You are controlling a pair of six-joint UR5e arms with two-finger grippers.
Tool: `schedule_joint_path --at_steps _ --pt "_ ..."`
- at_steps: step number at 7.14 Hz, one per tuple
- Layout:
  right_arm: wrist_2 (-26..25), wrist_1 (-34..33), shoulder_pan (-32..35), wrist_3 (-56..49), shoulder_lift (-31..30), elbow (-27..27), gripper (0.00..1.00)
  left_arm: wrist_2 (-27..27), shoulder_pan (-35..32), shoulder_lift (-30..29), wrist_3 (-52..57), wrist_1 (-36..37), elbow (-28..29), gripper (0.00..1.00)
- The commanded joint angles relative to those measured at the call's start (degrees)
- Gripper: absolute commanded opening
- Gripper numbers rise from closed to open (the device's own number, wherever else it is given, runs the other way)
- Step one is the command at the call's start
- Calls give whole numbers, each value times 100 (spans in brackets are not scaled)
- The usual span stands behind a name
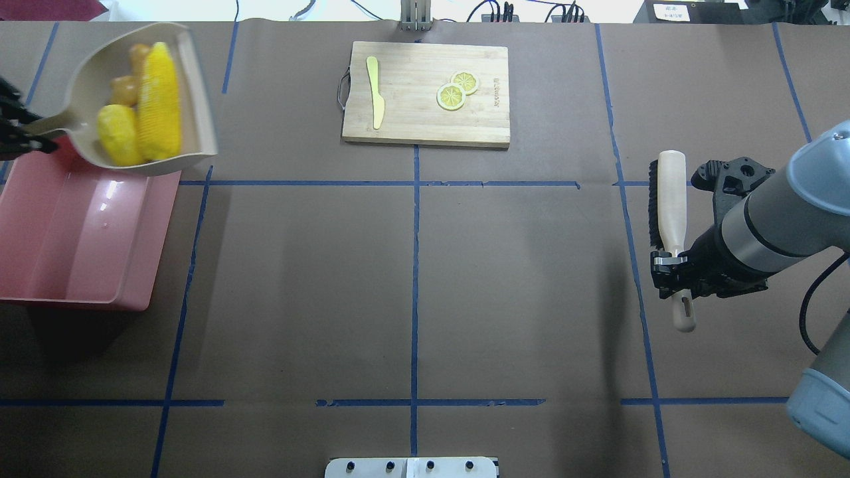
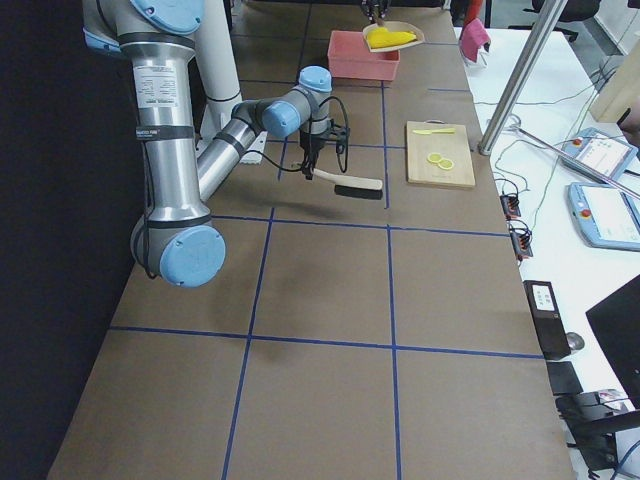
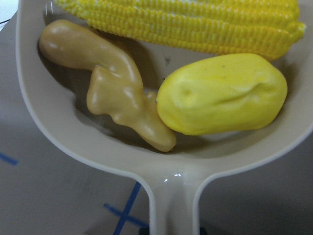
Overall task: Sweep and dump trash into bin
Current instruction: 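Lift the loaded dustpan with the left gripper over the pink bin while the right withdraws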
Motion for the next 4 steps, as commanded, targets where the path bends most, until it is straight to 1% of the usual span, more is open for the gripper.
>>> schedule_joint_path --at_steps 1,2,3,4 --pt "-193 4 32 -226 -345 0 0 377 -740 481 1424 41 71 0" --pt "-395 196 23 -340 -556 -35 0 911 -717 499 1910 77 62 0" --pt "-397 563 23 -341 -759 -105 0 1569 -734 482 2568 495 27 0" --pt "-397 689 23 -341 -804 -184 0 2315 -708 395 3235 943 -60 0"
